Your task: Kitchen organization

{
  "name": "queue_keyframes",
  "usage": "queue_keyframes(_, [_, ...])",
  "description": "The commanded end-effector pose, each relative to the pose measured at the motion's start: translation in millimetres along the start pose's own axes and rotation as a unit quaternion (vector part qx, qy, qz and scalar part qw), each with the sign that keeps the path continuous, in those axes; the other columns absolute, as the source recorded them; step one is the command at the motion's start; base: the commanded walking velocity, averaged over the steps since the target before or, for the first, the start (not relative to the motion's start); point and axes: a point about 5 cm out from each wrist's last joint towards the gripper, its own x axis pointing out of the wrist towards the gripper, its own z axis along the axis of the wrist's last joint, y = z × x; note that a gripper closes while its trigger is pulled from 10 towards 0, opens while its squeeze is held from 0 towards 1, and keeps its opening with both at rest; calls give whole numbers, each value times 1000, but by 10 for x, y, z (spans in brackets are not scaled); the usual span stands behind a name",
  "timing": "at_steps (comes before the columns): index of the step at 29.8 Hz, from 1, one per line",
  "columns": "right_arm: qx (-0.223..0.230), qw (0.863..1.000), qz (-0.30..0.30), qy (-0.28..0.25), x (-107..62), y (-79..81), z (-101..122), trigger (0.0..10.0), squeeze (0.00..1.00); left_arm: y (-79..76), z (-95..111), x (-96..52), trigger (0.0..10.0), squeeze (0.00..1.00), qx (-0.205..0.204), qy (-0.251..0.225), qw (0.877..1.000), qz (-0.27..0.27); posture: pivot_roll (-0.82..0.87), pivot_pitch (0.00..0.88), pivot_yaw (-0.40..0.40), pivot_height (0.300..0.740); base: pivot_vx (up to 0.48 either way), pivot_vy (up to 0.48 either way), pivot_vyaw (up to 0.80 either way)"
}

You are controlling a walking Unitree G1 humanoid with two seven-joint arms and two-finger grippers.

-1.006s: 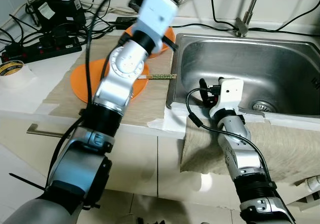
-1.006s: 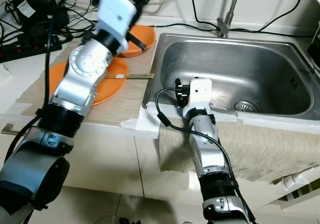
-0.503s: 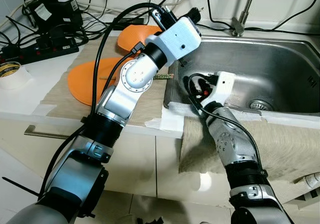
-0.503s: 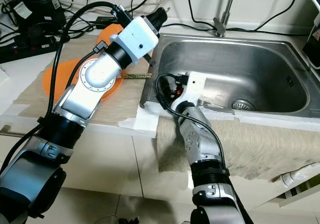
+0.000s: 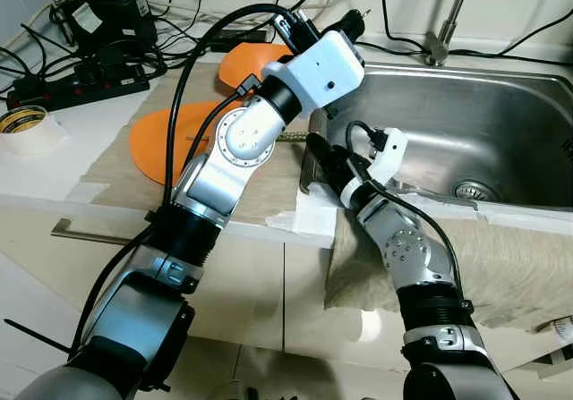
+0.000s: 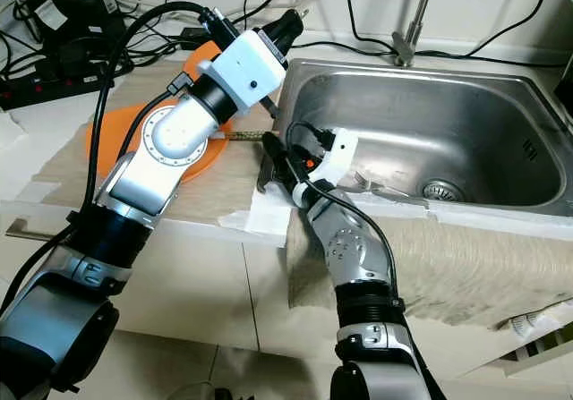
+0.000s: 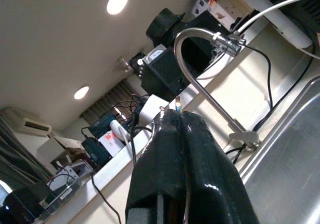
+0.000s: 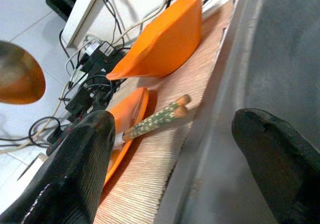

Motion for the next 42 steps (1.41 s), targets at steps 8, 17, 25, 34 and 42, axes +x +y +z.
queue_keyframes(8, [26,999,25,-17,20,76,128,10000,1000,-12,66,7,0,0,5,-16,1000,-5,-8,0,27,732,0,0,0])
queue_keyframes(17, [-12,1000,20,-11,56,122,156,10000,0,-42,101,11,0,0,-2,-26,1000,-11,-8,0,28,732,0,0,0])
queue_keyframes(25, [-322,943,-74,-52,-12,-18,286,10000,0,-22,-31,-56,0,0,72,-3,997,-26,-9,0,31,732,0,0,0])
queue_keyframes(34, [-427,890,-127,-93,-152,-140,482,10000,0,-69,-155,-176,0,0,124,15,991,-47,-13,0,29,732,0,0,0])
queue_keyframes(42, [-451,872,-157,-108,-269,-288,540,10000,0,-168,-422,-387,0,0,195,50,976,-82,-25,0,32,732,0,0,0])
